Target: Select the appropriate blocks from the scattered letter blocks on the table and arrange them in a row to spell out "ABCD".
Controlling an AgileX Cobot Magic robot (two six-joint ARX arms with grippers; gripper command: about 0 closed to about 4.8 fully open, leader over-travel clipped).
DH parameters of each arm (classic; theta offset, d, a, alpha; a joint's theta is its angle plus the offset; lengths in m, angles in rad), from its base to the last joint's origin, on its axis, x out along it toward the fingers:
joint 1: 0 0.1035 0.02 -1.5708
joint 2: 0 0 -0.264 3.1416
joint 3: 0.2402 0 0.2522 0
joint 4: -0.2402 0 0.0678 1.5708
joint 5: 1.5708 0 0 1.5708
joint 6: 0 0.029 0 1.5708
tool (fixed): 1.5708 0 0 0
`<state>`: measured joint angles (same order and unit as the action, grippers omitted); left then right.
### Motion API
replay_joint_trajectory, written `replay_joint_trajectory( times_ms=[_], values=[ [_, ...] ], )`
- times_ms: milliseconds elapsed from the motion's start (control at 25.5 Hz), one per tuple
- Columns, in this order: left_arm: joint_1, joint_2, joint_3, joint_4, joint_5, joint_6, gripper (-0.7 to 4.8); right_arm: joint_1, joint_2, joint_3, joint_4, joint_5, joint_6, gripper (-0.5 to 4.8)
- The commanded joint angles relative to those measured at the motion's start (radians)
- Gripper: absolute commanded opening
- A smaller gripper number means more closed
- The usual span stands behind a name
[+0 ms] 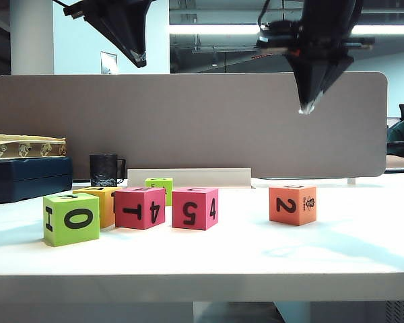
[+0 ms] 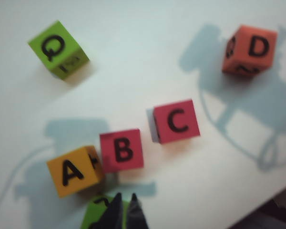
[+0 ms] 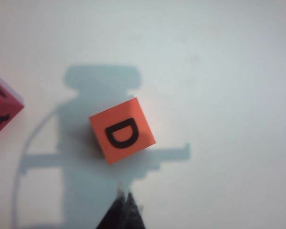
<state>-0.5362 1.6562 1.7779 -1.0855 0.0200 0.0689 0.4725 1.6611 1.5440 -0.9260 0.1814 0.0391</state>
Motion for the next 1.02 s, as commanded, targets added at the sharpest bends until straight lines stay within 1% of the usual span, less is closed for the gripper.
replay_joint_trajectory(
  times_ms=[39, 196, 510, 745, 902, 1019],
  values=[
    [0.0, -0.024, 0.004, -0.06, 0.023, 0.01, -0.06, -0.011, 0.03, 0.002, 0.042, -0.003, 0.059, -0.01],
    [0.0, -0.058, 0.004, -0.086, 0.022, 0.01, -0.06, -0.011, 0.071, 0.002, 0.038, 0.001, 0.075, -0.01],
    [0.0, -0.143, 0.004, -0.08, 0.039, 0.01, -0.06, -0.024, 0.163, 0.002, 0.016, 0.004, 0.092, -0.01],
    [0.0, -0.161, 0.004, -0.08, 0.097, 0.01, -0.06, -0.076, 0.221, 0.002, -0.045, 0.004, 0.092, -0.01],
    [0.0, -0.161, 0.004, -0.079, 0.097, 0.01, -0.06, -0.095, 0.237, 0.0, -0.061, 0.0, 0.093, -0.01],
    [0.0, -0.16, 0.004, -0.066, 0.097, 0.01, -0.06, -0.101, 0.246, 0.0, -0.041, -0.004, 0.092, -0.01]
  ],
)
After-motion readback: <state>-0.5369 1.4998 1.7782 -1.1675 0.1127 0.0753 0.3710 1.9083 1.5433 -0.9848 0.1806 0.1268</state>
